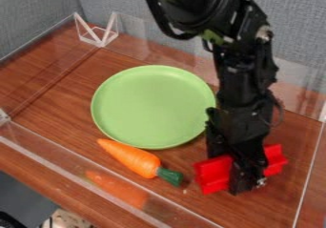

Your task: Put the red object on the left side

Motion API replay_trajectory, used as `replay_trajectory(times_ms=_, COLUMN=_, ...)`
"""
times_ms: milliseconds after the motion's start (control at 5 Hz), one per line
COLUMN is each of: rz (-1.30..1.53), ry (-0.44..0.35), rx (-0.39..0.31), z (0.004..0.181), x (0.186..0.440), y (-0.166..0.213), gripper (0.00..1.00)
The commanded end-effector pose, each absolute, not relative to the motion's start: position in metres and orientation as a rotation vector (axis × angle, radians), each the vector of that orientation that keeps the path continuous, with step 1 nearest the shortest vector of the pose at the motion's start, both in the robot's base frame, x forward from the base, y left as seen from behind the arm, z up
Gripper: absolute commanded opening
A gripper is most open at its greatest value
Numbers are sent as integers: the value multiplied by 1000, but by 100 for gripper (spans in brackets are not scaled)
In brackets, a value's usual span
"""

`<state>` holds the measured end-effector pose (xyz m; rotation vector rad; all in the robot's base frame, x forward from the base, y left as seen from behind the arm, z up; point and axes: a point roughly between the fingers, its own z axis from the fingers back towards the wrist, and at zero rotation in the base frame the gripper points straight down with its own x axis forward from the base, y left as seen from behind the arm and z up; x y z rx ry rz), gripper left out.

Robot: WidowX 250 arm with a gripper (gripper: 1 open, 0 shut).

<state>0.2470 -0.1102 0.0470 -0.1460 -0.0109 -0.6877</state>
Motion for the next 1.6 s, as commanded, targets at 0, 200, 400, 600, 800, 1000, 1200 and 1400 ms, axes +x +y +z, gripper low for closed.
replay_trajectory(times_ms=0, rz=-769, ry=-68, rx=-152, z=62, x=251, y=-117, gripper=0)
replay_trajectory(times_ms=200, rz=-825, ry=-60, rx=-152, z=63, x=248, y=-119, gripper=0)
replay_trajectory(times_ms=400, rz=-824, ry=-60, rx=-150, z=61, x=244, y=-118, gripper=0)
replay_trajectory(times_ms=600, rz=-800, ry=-56, rx=-137, z=58, x=241, y=-115, gripper=0)
replay_trajectory(times_ms=800, rz=-708, ry=-56, rx=-121, z=67, x=246, y=-112, gripper=0)
replay_trajectory(times_ms=1000, rz=-605, ry=-59, rx=-91, z=85, x=251, y=-107, gripper=0)
replay_trajectory(times_ms=1200, rz=-573, ry=-80, rx=-43, z=117, x=255, y=-87, gripper=0)
replay_trajectory(times_ms=1400, rz=-510, ry=-99, rx=5, z=142, x=257, y=-54, gripper=0)
